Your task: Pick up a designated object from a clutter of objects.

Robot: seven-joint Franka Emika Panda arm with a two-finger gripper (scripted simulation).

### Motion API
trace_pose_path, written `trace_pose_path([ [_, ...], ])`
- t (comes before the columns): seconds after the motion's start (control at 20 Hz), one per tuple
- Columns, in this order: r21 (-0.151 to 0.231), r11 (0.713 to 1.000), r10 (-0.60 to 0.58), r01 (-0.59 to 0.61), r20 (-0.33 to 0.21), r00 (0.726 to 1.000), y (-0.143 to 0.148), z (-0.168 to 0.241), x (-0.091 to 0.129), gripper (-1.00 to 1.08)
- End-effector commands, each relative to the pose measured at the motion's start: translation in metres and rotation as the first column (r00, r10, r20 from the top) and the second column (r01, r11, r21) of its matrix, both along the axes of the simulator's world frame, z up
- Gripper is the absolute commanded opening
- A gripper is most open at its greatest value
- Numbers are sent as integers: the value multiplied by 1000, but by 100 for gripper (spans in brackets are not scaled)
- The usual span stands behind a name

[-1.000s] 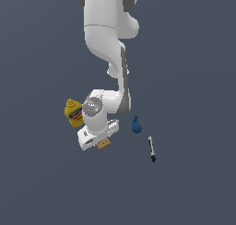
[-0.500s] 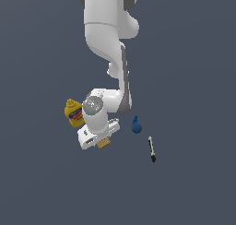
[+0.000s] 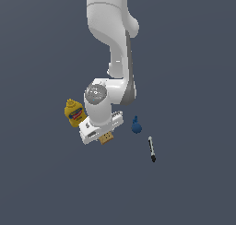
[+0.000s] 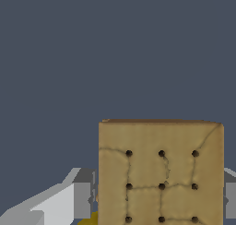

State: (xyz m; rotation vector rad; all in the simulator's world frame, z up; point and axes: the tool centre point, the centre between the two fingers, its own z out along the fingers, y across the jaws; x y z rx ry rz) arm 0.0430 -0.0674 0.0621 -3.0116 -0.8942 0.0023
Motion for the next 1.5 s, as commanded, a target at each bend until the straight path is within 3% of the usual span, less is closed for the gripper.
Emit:
trace_pose_path([
  [0.0,0,1000,0,0,2,1000,7,20,-3,-100],
  [1.05,-1,1000,1,-1,2,1000,85,250,-35,-100],
  [1.45,0,1000,1,-1,1,1000,108,316,-41,-100],
])
